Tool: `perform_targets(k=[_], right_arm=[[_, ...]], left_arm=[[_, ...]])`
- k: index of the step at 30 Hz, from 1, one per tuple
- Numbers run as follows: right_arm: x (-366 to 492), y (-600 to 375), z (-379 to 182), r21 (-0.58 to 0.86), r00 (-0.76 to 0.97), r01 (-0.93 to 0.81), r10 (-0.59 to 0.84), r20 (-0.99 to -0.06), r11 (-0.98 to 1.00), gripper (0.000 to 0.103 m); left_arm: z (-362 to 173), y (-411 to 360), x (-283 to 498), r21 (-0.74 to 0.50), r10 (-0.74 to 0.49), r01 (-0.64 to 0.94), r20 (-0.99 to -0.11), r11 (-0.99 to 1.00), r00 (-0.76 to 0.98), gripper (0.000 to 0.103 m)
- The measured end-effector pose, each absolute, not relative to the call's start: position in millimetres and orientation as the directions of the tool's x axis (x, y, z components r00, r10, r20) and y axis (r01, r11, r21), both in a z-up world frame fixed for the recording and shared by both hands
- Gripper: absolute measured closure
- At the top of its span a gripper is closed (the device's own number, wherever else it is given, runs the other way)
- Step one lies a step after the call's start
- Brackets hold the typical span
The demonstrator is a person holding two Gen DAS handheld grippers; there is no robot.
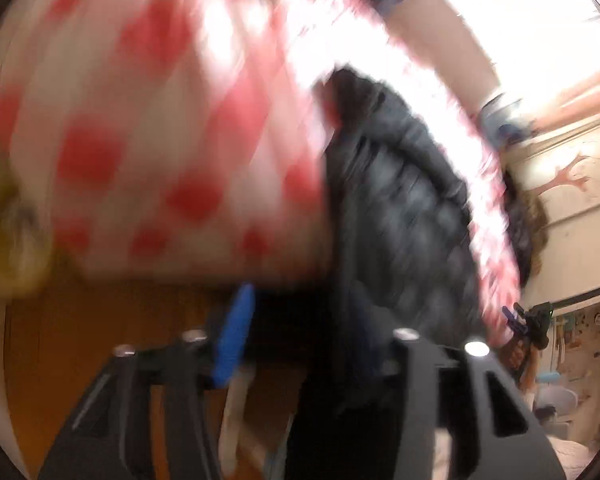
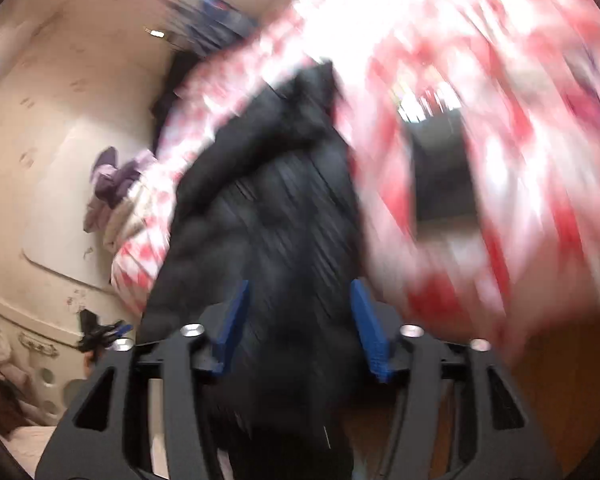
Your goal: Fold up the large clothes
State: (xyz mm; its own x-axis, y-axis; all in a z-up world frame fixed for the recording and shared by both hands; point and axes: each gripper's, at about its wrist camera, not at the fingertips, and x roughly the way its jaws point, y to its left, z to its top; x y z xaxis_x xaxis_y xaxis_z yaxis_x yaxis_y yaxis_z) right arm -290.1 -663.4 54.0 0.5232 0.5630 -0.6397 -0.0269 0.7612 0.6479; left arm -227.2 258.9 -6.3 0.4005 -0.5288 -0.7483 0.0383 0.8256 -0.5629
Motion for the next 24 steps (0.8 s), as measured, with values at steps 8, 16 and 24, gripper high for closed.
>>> perform_targets(k=[8,16,24], right_arm=[[-98,-521,75,0.497,0.587,-0.239,0.532,-0.610,0.834,0.026],[14,-517,-66,0.378,0.419,-0.012,0.348,-0.839,0.926,0.029],[-20,-543,-28,0.427,0.539,-0.045,0.382,-0.751,0.903,0.016]], left_arm=[[42,64,-71,-0.468,-0.612,0.397,-0.643,0.790,0.461,0.031],[-66,-25,68,-0.414,-0.477,0.237,-0.779,0.879,0.408,0.031],[-81,-14,66,-0.399,-0.437,0.179,-0.824,0.899,0.361,0.027]])
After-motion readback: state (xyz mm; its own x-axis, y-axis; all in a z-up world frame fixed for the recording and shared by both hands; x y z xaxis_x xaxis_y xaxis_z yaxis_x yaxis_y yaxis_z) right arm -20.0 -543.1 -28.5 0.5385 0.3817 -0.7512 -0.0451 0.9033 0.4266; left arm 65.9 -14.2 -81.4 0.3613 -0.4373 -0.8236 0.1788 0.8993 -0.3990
